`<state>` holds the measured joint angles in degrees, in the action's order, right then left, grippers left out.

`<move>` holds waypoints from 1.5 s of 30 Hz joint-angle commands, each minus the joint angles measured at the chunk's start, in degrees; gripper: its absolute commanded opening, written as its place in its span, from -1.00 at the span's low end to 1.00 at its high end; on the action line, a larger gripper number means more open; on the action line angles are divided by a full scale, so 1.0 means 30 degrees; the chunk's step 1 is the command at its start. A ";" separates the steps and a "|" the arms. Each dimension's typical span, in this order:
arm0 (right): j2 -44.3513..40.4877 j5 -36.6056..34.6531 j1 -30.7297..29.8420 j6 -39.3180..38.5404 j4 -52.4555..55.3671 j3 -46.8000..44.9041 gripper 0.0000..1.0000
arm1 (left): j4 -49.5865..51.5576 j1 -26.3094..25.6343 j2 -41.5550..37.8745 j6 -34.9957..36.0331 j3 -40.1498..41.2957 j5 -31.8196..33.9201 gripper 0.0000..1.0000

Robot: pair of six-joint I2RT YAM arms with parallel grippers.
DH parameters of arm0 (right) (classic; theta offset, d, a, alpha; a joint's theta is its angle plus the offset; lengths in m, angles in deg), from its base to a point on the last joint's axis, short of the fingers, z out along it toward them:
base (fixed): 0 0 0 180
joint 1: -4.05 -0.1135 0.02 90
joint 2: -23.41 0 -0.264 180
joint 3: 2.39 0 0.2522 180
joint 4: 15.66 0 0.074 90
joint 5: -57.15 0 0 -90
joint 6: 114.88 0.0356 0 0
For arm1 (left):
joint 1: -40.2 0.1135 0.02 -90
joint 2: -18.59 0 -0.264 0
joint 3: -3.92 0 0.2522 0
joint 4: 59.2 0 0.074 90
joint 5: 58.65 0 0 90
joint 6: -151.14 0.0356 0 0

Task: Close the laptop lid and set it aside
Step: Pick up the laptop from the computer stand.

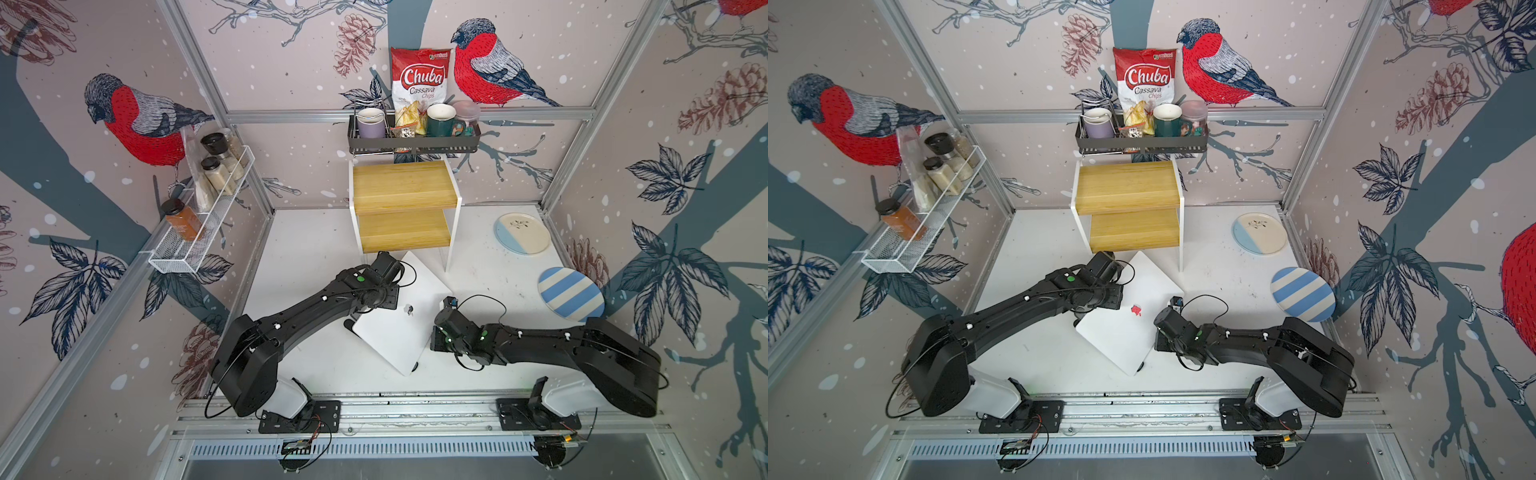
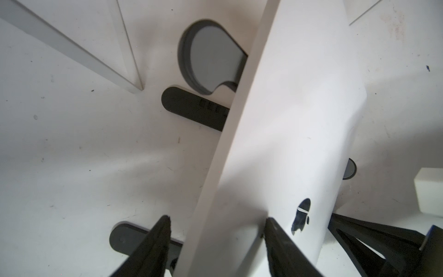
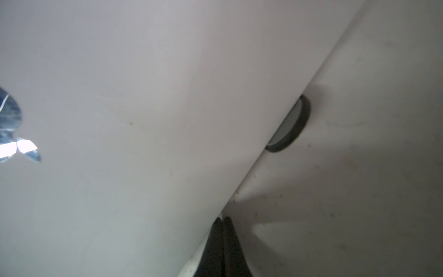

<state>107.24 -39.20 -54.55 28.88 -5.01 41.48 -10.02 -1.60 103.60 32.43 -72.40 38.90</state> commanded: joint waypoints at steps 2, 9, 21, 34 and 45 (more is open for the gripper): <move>0.0753 0.0452 -0.0092 0.0068 0.0339 0.0066 -0.90 | 0.0363 -0.0012 -0.0141 -0.0139 0.0002 -0.1580 0.08; 0.0942 0.0341 -0.0138 0.0211 0.0228 -0.0015 -0.91 | 0.0442 -0.0012 -0.1167 -0.0305 -0.0271 -0.2485 -0.03; 0.1346 0.0328 -0.0191 0.0309 0.0328 0.0173 -0.91 | -0.0187 -0.0019 -0.2478 -0.1007 -0.0114 -0.4143 -0.22; 0.1049 -0.0583 -0.0810 0.0472 0.1685 0.0580 -0.92 | -0.1781 -0.0012 -0.2941 -0.2351 0.0765 -0.6064 -0.39; 0.0726 -0.1278 -0.1248 0.0433 0.3313 0.1102 -0.92 | -0.1178 -0.0012 -0.2527 -0.2955 0.1256 -0.5551 -0.41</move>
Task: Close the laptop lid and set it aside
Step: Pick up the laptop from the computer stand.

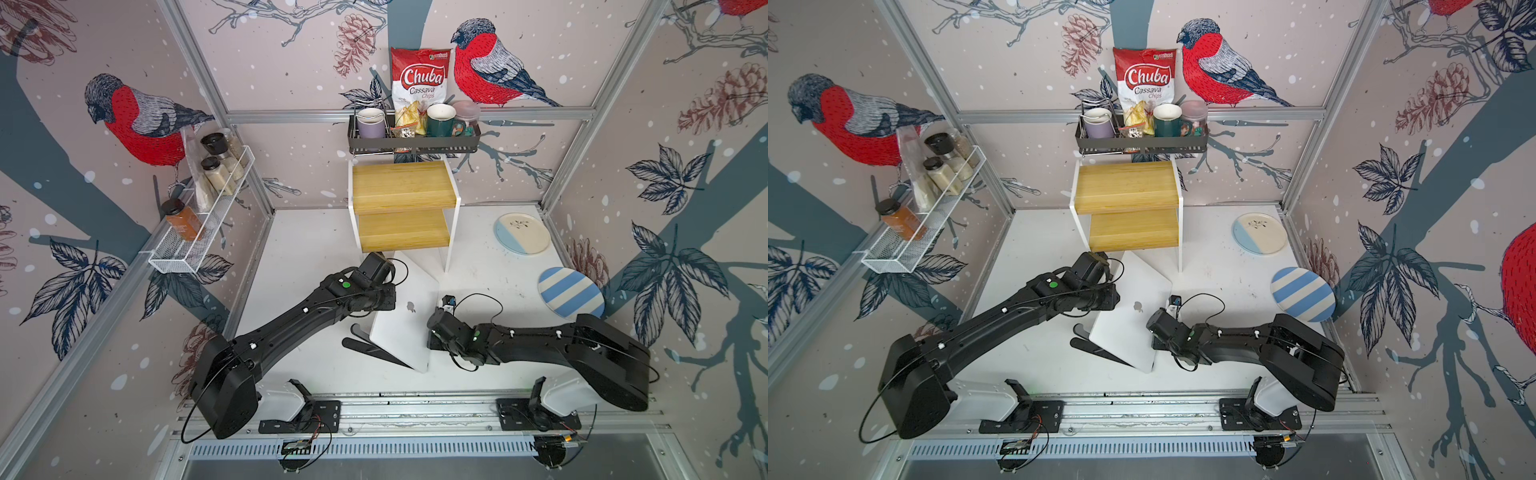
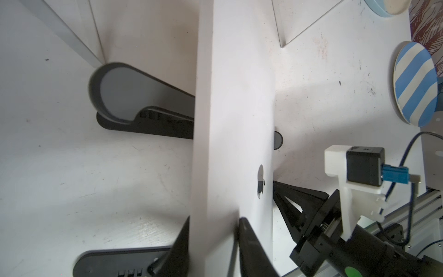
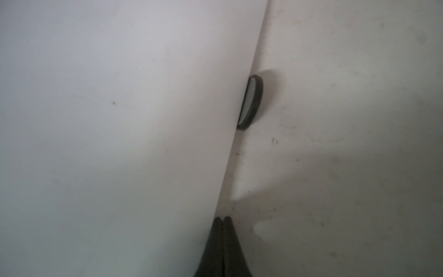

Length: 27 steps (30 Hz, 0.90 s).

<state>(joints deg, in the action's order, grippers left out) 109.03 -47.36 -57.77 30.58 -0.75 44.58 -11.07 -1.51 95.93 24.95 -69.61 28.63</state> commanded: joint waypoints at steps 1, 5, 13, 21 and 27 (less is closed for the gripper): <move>0.0139 0.1403 -0.0213 -0.0146 0.2041 0.0114 -0.92 | -0.0845 -0.0048 -0.0036 -0.0527 0.0495 -0.2083 -0.40; 0.0072 0.1341 -0.0359 -0.0123 0.2351 0.0147 -0.92 | -0.1003 -0.0041 -0.0474 -0.0908 0.1093 -0.2111 -0.41; -0.0003 0.1303 -0.0530 -0.0119 0.2636 0.0062 -0.92 | -0.2079 -0.0041 -0.1699 -0.1928 0.2153 -0.2833 -0.45; -0.0054 0.1223 -0.0592 -0.0121 0.2718 0.0123 -0.92 | -0.3619 -0.0193 -0.2992 -0.3019 0.2497 -0.3943 -0.46; -0.0090 0.1170 -0.0655 -0.0105 0.2752 0.0136 -0.92 | -0.5062 -0.0466 -0.2987 -0.3757 0.3040 -0.4573 -0.45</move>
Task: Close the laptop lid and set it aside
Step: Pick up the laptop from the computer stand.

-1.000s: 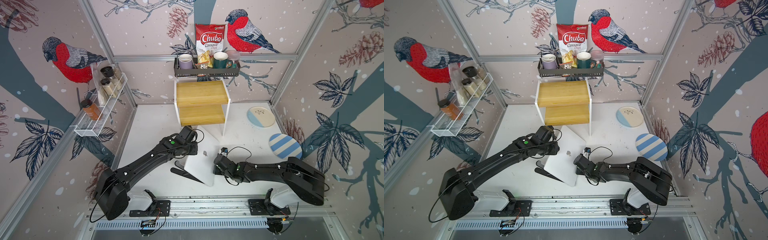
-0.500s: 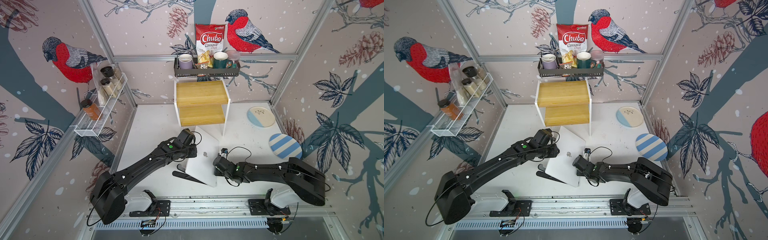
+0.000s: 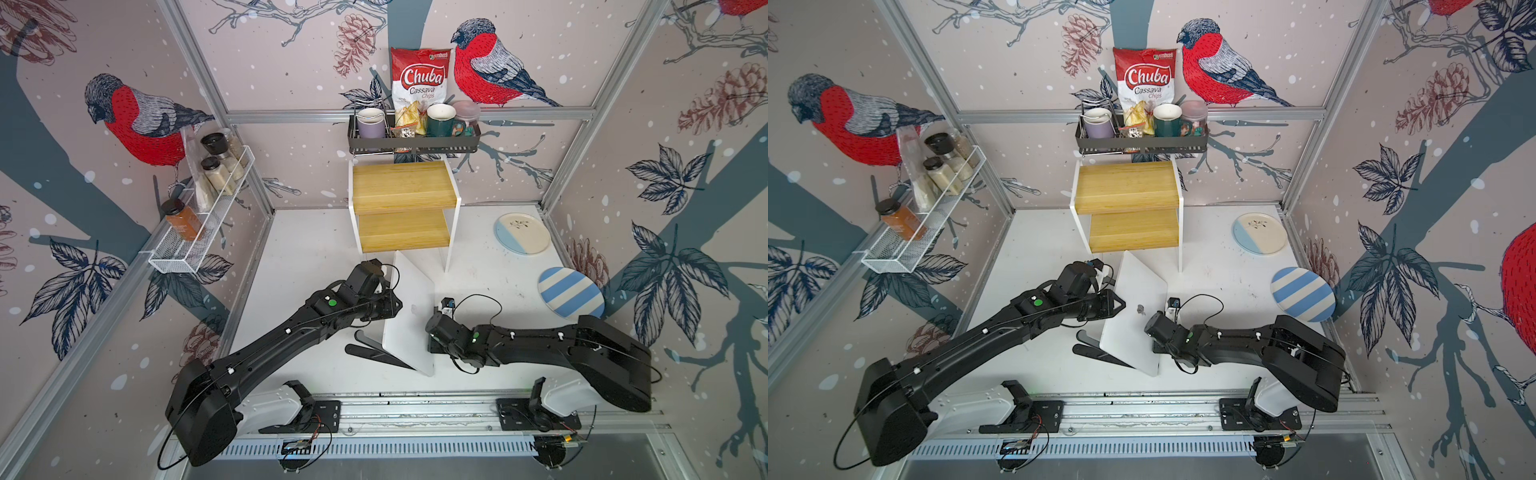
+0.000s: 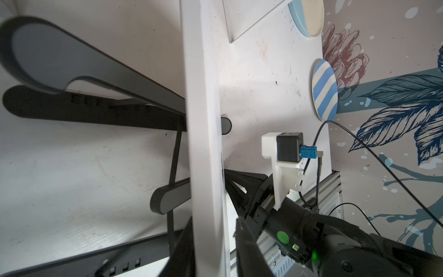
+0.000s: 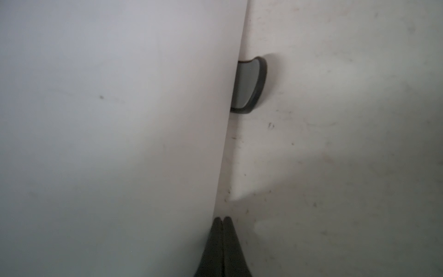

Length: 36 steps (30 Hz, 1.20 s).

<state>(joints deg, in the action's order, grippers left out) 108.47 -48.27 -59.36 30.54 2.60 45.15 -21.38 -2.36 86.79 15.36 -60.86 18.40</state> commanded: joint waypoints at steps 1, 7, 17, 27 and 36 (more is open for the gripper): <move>0.0074 0.1478 -0.0129 -0.0076 0.1638 -0.0067 -0.92 | -0.1747 -0.0231 0.0150 -0.0597 0.0158 -0.1169 -0.45; -0.0069 0.1366 -0.0156 -0.0049 0.1732 -0.0090 -0.92 | -0.3350 -0.0448 0.0631 -0.1578 0.0515 -0.1360 -0.54; -0.0861 0.0958 -0.0180 0.0119 0.2177 -0.0309 -0.91 | -0.2166 -0.0782 0.0391 -0.1250 -0.0364 -0.0744 -0.88; -0.8911 -0.1346 -0.0247 0.0796 0.3581 -0.2470 -0.47 | -0.0994 -0.0909 -0.0728 -0.1265 -0.2308 -0.0485 -1.00; -1.9549 -0.3343 0.0010 0.0267 0.8126 -0.3026 0.37 | 0.1830 -0.1079 -0.3477 -0.0567 -0.2491 -0.0128 -1.00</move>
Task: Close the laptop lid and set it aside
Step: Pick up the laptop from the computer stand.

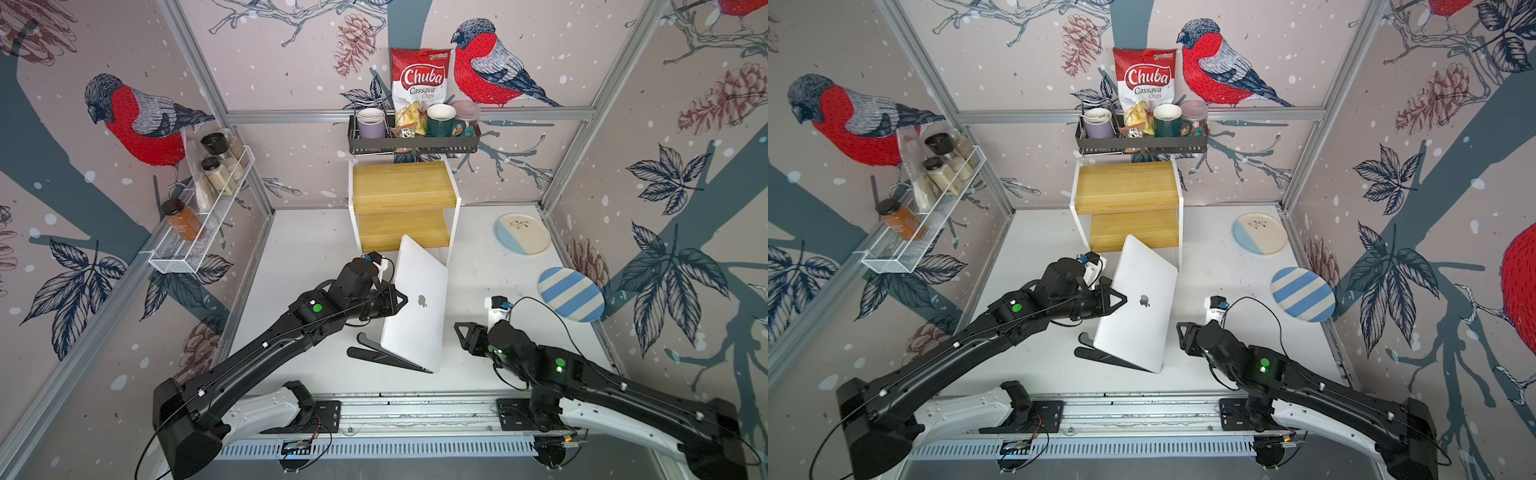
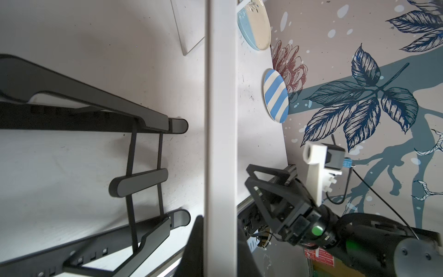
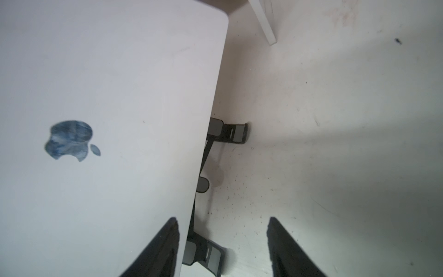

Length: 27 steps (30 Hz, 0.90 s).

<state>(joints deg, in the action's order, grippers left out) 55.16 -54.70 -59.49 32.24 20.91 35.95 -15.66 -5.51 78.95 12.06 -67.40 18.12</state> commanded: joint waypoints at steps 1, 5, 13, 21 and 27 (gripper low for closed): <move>-0.2795 -0.1370 0.0034 -0.0388 0.2448 0.0150 0.47 | 0.0390 -0.0034 -0.1266 0.0619 -0.0371 0.0003 -1.00; -0.6246 -0.1816 0.0053 -0.0966 0.2947 0.0650 0.85 | 0.0955 -0.0042 -0.3624 0.0223 -0.0436 0.0229 -1.00; -0.7859 0.0145 0.0049 -0.1401 -0.0434 0.1451 1.00 | -0.4025 -0.0049 -0.6618 -0.2670 0.0841 -0.1011 -1.00; -0.4233 0.2198 0.0024 -0.2389 -0.2096 0.4102 1.00 | -0.8029 -0.0033 -0.6197 -0.3710 0.0256 -0.0992 -1.00; -0.2211 0.3613 -0.0022 -0.2748 -0.3703 0.5354 1.00 | -0.9988 -0.0011 -0.5518 -0.3504 -0.0839 0.0129 -1.00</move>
<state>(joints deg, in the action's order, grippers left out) 46.89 -47.22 -59.45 25.84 15.03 50.42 -29.21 -5.51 62.36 1.35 -68.47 16.56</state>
